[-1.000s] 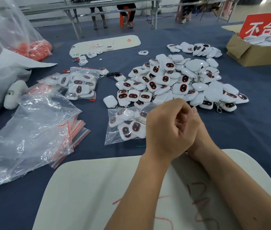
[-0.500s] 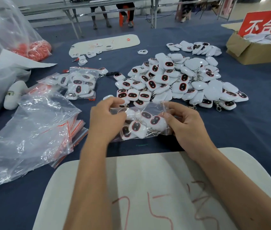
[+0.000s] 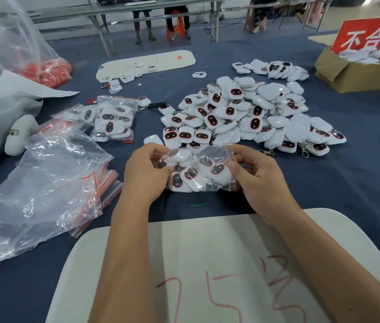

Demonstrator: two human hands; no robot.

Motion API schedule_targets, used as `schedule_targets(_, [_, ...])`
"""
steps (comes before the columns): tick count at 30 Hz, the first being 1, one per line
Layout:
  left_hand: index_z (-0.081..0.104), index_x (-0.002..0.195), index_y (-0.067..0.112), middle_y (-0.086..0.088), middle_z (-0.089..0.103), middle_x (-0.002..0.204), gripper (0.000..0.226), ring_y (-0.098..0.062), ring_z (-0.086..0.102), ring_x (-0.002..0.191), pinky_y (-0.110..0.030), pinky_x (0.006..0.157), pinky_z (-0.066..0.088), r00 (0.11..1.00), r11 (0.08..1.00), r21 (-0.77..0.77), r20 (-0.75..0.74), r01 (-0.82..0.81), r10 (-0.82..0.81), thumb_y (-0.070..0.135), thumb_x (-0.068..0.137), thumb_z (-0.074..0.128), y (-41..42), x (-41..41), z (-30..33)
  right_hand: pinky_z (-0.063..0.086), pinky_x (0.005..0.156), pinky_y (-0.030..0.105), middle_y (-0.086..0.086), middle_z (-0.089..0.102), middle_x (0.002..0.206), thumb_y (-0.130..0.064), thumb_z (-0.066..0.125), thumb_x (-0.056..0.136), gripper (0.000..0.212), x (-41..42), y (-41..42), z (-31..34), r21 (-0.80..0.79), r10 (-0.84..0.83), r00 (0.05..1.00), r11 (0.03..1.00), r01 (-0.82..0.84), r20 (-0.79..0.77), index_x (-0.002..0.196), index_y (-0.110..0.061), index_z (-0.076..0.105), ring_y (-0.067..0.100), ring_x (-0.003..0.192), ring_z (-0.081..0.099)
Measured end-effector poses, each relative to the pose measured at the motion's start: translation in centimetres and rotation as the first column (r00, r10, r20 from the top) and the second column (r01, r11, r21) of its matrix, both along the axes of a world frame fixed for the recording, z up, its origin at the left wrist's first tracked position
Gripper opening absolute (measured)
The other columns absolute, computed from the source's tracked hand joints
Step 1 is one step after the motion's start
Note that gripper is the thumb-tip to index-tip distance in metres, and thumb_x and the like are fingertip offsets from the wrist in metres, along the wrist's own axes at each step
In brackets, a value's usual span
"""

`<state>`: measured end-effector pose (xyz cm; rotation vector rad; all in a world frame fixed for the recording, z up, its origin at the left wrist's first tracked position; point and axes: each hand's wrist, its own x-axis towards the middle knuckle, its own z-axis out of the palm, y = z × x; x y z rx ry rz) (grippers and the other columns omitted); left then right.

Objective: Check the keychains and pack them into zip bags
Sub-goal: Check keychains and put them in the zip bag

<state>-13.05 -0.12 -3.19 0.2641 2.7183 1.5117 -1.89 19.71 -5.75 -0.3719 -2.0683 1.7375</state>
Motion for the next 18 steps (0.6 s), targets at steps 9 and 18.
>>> schedule_targets(9, [0.072, 0.113, 0.03, 0.005, 0.066, 0.117, 0.058, -0.002, 0.06, 0.101, -0.02, 0.074, 0.055, 0.966, 0.97, 0.215, 0.206, 0.11, -0.155, -0.01, 0.073, 0.082, -0.8, 0.4, 0.7, 0.062, 0.08, 0.048, -0.007, 0.068, 0.094, -0.019, 0.067, 0.102, 0.028, 0.0, 0.1, 0.0, 0.027, -0.011, 1.0, 1.0, 0.01, 0.01, 0.127, -0.032, 0.072, 0.014, 0.076, 0.061])
schedule_targets(18, [0.076, 0.085, 0.037, 0.002, 0.073, 0.105, 0.025, -0.011, 0.068, 0.09, -0.027, 0.074, 0.049, 0.997, 0.985, 0.173, 0.071, -0.018, 0.005, 0.013, 0.09, 0.069, 1.0, 0.6, 0.2, 0.06, 0.079, 0.052, -0.009, 0.067, 0.09, -0.016, 0.065, 0.103, 0.029, 0.1, 0.0, 0.3, 0.041, -0.002, 1.0, 0.999, 0.001, 0.018, 0.127, -0.031, 0.072, 0.016, 0.073, 0.06])
